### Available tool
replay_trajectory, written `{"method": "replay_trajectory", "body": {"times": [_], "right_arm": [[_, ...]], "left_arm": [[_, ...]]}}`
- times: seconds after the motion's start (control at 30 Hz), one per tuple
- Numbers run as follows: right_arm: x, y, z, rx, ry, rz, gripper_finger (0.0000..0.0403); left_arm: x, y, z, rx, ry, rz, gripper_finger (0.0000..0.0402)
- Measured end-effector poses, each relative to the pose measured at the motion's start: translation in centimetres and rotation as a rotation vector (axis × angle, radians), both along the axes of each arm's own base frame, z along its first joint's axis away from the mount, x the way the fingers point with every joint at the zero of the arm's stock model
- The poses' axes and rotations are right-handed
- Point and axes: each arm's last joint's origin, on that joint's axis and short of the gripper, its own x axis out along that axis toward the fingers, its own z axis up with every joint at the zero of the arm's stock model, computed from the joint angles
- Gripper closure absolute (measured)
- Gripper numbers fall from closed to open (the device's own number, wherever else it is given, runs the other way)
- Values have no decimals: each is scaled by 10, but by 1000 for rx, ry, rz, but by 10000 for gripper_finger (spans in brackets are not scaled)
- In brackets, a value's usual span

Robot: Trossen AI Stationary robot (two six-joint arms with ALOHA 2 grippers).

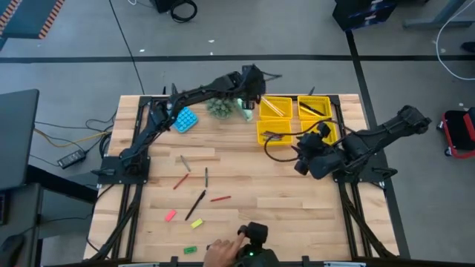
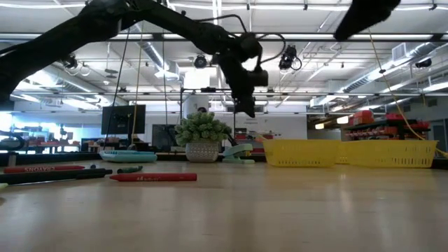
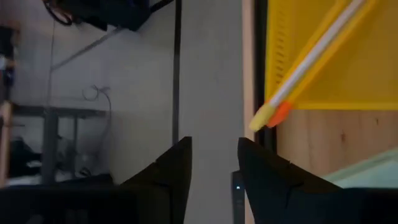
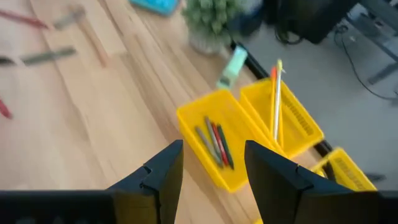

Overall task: Sort crayons/erasers/pens/pencils in bins
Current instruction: Adjust the top left yellow bin

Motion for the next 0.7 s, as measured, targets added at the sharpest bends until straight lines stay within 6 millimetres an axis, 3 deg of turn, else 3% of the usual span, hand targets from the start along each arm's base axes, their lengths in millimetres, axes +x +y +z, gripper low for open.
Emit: {"method": "replay_trajectory", "body": {"times": [0.17, 0.37, 0.53, 0.7], "right_arm": [[-5, -10, -27, -78, 131, -32, 226], [-9, -33, -37, -126, 349, -32, 229], [-6, -49, -40, -25, 491, 59, 254], [4, -69, -38, -16, 471, 78, 272]], "left_arm": [[-16, 4, 28, -103, -122, 28, 277], [-29, -3, 57, -296, -257, -57, 293], [-36, -1, 63, -472, -337, -142, 310], [-40, 0, 65, -505, -338, -174, 336]]}}
